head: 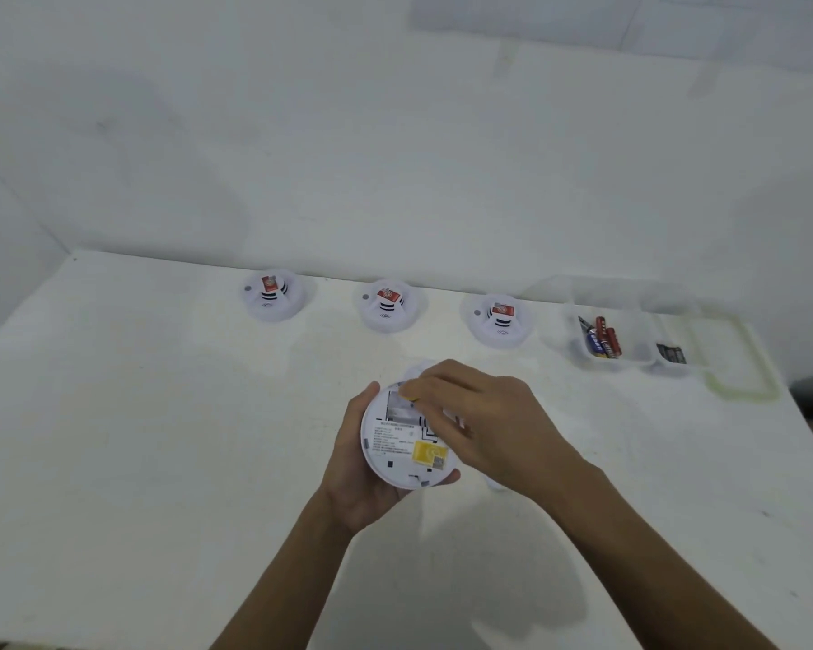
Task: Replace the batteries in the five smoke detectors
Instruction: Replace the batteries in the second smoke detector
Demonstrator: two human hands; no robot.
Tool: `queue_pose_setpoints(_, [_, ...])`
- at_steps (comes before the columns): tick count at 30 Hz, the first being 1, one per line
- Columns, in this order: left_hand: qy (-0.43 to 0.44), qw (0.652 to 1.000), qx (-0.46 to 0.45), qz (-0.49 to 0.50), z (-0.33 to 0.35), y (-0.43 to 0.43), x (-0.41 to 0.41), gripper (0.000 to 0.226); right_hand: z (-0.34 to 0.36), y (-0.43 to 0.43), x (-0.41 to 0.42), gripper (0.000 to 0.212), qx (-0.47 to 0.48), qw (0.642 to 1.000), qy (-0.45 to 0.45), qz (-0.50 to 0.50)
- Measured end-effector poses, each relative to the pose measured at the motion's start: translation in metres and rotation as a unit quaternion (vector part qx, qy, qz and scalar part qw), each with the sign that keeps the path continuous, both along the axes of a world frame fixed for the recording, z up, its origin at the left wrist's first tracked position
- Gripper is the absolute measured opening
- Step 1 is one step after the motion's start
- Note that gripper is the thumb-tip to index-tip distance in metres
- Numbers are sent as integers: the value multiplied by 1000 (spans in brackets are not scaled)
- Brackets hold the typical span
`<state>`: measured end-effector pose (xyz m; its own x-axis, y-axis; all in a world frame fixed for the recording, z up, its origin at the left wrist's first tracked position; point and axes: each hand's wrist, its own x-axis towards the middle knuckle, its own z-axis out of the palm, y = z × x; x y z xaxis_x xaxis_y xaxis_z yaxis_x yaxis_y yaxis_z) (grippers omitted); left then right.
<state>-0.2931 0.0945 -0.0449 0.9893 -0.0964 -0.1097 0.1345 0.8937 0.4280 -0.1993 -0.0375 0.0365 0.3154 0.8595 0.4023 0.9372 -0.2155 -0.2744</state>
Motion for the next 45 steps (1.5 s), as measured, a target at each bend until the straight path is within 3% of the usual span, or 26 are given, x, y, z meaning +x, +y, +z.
queue_pose_setpoints(6, [-36, 999, -28, 2, -14, 4, 5, 58, 3, 8, 3, 29, -41, 998, -48, 15])
queue_pose_setpoints(11, [-54, 997, 26, -46, -11, 7, 14, 55, 4, 9, 9, 25, -52, 998, -40, 8])
queue_pose_setpoints(17, [-15, 997, 72, 8, 5, 6, 16, 52, -2, 9, 16, 21, -64, 998, 2, 9])
queue_pose_setpoints(27, [-3, 993, 115, 14, -2, 9, 15, 54, 5, 11, 15, 22, -84, 996, -11, 8])
queue_pose_setpoints(34, [12, 997, 67, 27, 2, 14, 11, 52, 10, 8, 0, 47, -13, 987, 149, -62])
queue_pose_setpoints(38, [14, 999, 31, -4, 4, 15, 7, 57, 10, 10, -4, 40, 12, 971, 212, -112])
queue_pose_setpoints(41, [22, 999, 30, -4, -3, 15, 6, 58, 11, 10, -9, 39, 42, 942, 310, -117])
queue_pose_setpoints(45, [61, 998, 23, -4, -2, 22, 0, 62, 9, 9, -14, 28, 71, 932, 330, -130])
